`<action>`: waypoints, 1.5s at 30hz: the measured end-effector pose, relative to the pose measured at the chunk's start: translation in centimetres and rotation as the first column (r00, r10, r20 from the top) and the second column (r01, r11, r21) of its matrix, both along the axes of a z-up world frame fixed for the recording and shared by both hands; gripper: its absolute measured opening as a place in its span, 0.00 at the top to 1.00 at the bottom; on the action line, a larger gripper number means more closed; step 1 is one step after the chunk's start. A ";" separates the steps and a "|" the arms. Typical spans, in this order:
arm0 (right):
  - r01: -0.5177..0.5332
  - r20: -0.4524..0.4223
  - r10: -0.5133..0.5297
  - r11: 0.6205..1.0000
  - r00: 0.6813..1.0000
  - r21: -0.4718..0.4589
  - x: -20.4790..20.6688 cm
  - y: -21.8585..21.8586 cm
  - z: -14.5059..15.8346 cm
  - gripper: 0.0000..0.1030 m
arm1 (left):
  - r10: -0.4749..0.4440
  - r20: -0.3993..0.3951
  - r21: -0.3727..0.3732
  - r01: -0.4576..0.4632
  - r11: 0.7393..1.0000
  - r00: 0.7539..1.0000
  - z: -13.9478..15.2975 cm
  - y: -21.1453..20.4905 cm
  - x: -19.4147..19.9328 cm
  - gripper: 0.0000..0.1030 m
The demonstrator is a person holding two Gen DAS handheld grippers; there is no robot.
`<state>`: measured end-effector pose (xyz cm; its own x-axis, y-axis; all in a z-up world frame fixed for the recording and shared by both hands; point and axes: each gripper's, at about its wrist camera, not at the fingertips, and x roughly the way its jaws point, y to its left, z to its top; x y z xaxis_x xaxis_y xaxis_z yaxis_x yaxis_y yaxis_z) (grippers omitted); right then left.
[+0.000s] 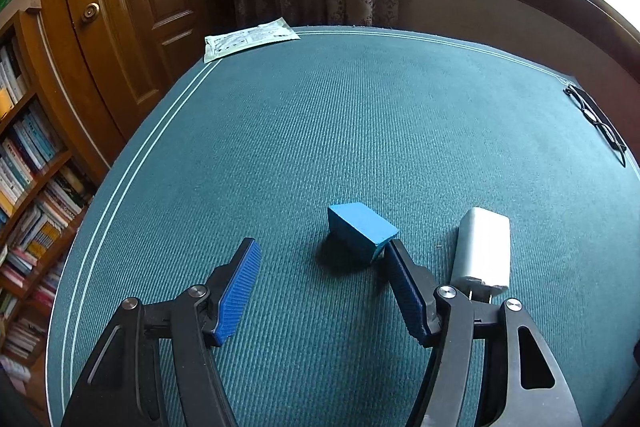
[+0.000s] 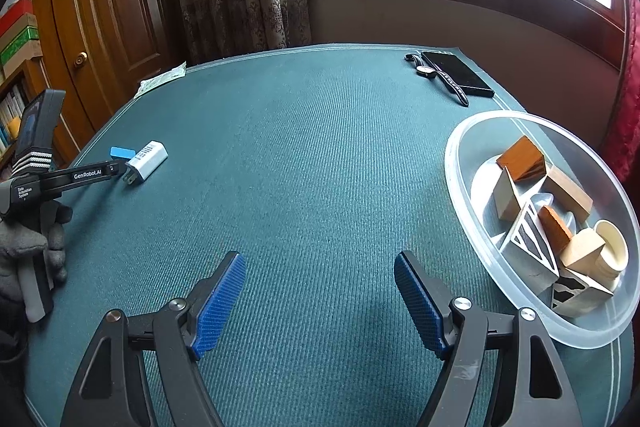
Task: Organize rigid objects
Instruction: 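Grasp the blue triangular block with the left gripper, then grasp the white charger with the right gripper while the left holds the blue block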
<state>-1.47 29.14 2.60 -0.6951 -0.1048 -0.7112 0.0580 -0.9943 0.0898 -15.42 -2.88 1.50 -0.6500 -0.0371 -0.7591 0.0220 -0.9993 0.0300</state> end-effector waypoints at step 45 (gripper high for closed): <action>-0.479 0.071 0.478 0.878 0.876 -0.004 -13.3 -16.6 -0.6 0.22 | 0.035 -0.112 0.142 -0.018 0.990 0.993 2.2 -2.4 1.7 0.66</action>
